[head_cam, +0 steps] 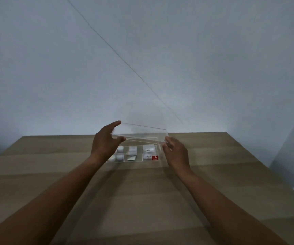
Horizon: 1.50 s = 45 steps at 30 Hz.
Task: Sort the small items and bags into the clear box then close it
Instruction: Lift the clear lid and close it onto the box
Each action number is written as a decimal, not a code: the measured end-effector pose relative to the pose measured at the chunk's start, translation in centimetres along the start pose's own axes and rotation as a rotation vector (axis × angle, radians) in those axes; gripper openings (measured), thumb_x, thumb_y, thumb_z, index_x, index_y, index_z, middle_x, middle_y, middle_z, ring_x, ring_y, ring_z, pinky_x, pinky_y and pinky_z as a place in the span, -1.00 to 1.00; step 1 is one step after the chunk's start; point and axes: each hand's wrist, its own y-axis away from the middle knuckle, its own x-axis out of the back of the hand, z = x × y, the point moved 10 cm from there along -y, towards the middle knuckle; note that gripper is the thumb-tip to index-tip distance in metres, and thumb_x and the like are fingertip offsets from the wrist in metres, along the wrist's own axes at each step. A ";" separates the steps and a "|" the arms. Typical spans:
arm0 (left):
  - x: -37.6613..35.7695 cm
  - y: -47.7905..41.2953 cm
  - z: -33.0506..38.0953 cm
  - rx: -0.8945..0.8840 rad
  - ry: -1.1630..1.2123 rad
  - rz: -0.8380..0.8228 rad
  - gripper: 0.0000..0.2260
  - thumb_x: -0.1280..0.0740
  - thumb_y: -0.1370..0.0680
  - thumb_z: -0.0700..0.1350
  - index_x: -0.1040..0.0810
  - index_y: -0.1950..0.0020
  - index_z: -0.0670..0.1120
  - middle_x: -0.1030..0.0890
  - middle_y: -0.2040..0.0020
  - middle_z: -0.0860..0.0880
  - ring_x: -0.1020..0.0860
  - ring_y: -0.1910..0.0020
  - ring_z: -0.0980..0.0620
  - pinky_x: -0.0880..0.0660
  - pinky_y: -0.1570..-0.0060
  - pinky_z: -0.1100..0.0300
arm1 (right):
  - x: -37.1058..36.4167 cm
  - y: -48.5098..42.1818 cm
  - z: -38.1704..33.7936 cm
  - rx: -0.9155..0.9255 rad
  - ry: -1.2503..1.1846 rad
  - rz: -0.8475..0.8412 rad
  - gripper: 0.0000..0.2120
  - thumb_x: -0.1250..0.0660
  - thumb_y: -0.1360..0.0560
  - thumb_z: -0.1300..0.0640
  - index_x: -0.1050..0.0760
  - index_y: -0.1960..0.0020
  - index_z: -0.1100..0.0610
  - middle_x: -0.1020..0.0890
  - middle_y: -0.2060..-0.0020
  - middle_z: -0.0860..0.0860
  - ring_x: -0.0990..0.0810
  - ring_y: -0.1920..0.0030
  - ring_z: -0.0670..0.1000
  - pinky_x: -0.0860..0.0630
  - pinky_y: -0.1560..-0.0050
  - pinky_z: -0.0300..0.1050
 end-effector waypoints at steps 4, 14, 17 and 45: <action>1.2 0.8 -3.1 0.052 -0.015 -0.011 -0.37 -0.53 -0.37 -0.06 -0.43 -0.41 0.08 -0.54 -0.35 -0.03 -0.50 -0.32 0.02 -0.40 -0.23 0.16 | -1.3 0.5 -0.8 0.036 0.061 -0.017 -0.71 -0.30 -0.54 0.15 -0.55 -0.24 0.18 -0.59 -0.24 0.10 -0.54 -0.25 0.03 -0.35 -0.25 -0.25; 0.4 2.2 -6.1 0.134 0.066 -0.022 -0.30 -0.53 -0.38 -0.07 -0.36 -0.47 0.04 -0.47 -0.41 -0.02 -0.44 -0.37 0.05 -0.34 -0.29 0.22 | -3.0 0.8 -0.4 -0.018 0.059 -0.054 -0.68 -0.31 -0.52 0.20 -0.53 -0.26 0.21 -0.55 -0.30 0.11 -0.48 -0.32 0.04 -0.31 -0.32 -0.20; 0.0 2.3 -6.4 0.138 0.086 -0.024 -0.30 -0.52 -0.39 -0.08 -0.34 -0.48 0.02 -0.45 -0.43 -0.02 -0.42 -0.39 0.04 -0.33 -0.35 0.17 | -3.3 0.8 0.0 -0.042 0.049 -0.057 -0.68 -0.31 -0.51 0.20 -0.53 -0.26 0.20 -0.53 -0.31 0.11 -0.46 -0.33 0.05 -0.31 -0.35 -0.17; -0.7 2.4 -7.6 0.176 0.159 -0.045 -0.28 -0.53 -0.39 -0.13 -0.31 -0.49 0.00 -0.49 -0.40 -0.10 -0.48 -0.32 0.03 -0.33 -0.17 0.30 | -3.6 1.8 0.4 -0.074 0.027 -0.036 -0.66 -0.30 -0.50 0.22 -0.51 -0.27 0.18 -0.49 -0.33 0.12 -0.45 -0.33 0.07 -0.31 -0.41 -0.02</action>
